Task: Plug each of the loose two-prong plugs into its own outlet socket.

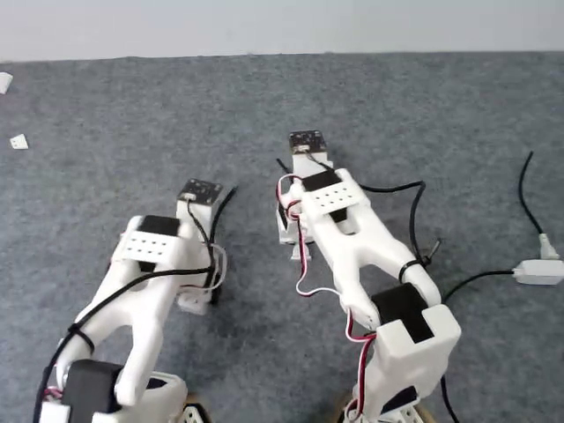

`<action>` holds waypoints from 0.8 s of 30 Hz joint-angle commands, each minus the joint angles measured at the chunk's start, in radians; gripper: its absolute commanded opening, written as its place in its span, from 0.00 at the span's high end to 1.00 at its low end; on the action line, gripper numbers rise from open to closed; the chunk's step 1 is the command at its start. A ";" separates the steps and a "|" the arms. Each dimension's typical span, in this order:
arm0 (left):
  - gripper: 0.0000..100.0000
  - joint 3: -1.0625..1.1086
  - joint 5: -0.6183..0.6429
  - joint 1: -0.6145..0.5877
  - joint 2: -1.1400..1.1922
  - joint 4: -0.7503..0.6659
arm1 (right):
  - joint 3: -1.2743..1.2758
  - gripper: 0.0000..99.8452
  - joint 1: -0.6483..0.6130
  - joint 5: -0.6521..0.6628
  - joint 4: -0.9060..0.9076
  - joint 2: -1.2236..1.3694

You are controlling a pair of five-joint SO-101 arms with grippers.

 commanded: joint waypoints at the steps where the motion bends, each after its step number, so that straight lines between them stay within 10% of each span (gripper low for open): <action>1: 0.99 -0.101 0.371 0.061 0.002 -0.048 | -0.011 0.99 0.019 0.011 0.008 -0.087; 9: 0.99 -0.185 0.491 0.075 0.298 -0.222 | -0.003 0.99 0.031 0.011 0.018 -0.125; 16: 0.97 -0.216 0.342 0.083 0.359 -0.222 | -0.003 0.99 0.027 0.011 0.030 -0.125; 24: 0.61 -0.087 0.270 0.072 0.149 -0.229 | -0.003 0.99 0.027 0.011 0.030 -0.125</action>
